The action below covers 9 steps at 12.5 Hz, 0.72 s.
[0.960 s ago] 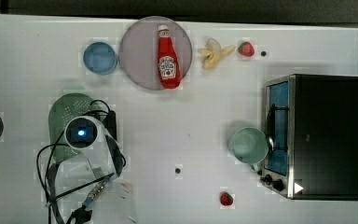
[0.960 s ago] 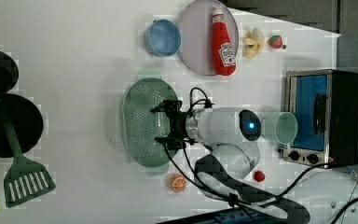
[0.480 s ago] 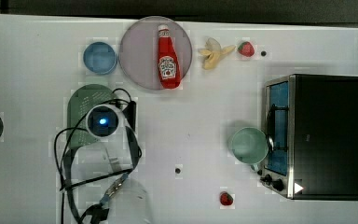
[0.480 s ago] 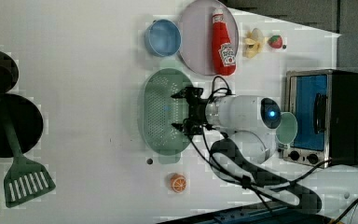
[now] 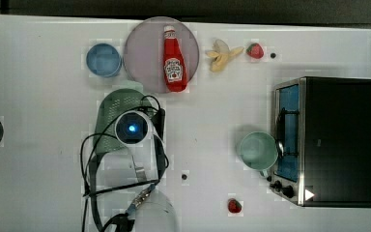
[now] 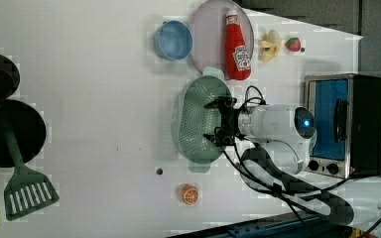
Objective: Drag strainer left to right.
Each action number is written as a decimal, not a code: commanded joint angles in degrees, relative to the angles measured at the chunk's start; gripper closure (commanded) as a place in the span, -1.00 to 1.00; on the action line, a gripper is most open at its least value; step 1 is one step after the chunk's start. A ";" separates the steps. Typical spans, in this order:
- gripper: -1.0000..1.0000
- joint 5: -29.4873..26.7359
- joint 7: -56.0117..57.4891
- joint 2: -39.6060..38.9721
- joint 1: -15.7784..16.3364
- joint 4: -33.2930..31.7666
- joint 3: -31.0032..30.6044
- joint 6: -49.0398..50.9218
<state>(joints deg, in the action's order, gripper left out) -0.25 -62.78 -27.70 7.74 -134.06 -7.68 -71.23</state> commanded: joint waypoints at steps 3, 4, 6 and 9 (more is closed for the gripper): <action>-1.00 -1.05 9.27 3.56 -0.98 -2.82 5.35 1.33; -1.00 -1.05 10.38 3.82 -1.04 -3.32 6.64 1.34; -1.00 -1.05 12.54 3.99 -1.08 -3.96 9.40 1.32; -1.00 -1.01 16.25 4.00 -1.13 -4.08 13.53 1.31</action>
<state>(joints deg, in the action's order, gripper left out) -2.25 -51.39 -24.24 8.41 -137.08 4.79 -70.50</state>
